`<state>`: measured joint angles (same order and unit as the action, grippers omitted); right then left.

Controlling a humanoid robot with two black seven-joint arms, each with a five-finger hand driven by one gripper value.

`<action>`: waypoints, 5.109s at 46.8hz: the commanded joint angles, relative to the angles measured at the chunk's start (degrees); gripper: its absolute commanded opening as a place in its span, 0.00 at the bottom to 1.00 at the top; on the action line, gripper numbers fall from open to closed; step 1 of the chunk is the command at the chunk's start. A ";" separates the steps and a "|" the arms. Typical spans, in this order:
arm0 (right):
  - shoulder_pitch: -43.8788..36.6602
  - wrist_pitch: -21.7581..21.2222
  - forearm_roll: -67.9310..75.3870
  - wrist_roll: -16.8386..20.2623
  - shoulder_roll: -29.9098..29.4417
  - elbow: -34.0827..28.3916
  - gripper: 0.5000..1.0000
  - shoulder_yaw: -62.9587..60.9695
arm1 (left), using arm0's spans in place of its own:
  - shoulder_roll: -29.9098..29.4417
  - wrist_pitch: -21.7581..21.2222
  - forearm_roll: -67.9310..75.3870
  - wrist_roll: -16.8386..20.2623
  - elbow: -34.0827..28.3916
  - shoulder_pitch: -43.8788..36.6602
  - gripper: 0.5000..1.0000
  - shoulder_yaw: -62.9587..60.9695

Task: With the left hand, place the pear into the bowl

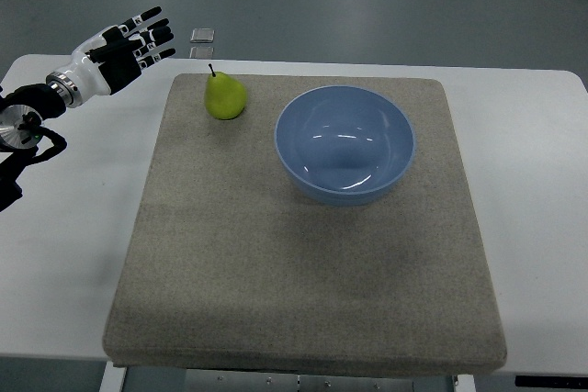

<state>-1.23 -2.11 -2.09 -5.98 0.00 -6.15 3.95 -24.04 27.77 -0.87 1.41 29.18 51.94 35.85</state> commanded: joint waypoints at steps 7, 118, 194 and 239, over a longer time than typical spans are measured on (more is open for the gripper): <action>0.09 0.00 -0.02 0.00 0.00 0.00 0.85 0.00 | 0.14 -0.08 -0.01 0.00 -0.09 0.00 0.99 -0.08; 0.00 0.00 -0.02 0.00 0.00 0.00 0.85 0.00 | 0.93 -1.04 72.77 3.96 3.07 13.80 0.99 -8.34; 0.00 0.00 -0.02 0.00 0.00 0.00 0.85 0.00 | 9.81 -15.55 74.44 4.04 -0.79 13.54 0.61 -24.17; 0.00 0.00 -0.02 0.00 0.00 0.00 0.85 0.00 | -7.76 -14.67 74.17 4.04 22.13 15.47 0.00 -22.94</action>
<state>-1.23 -2.11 -2.11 -5.98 0.00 -6.15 3.95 -30.01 12.95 73.38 5.45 48.58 66.77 12.92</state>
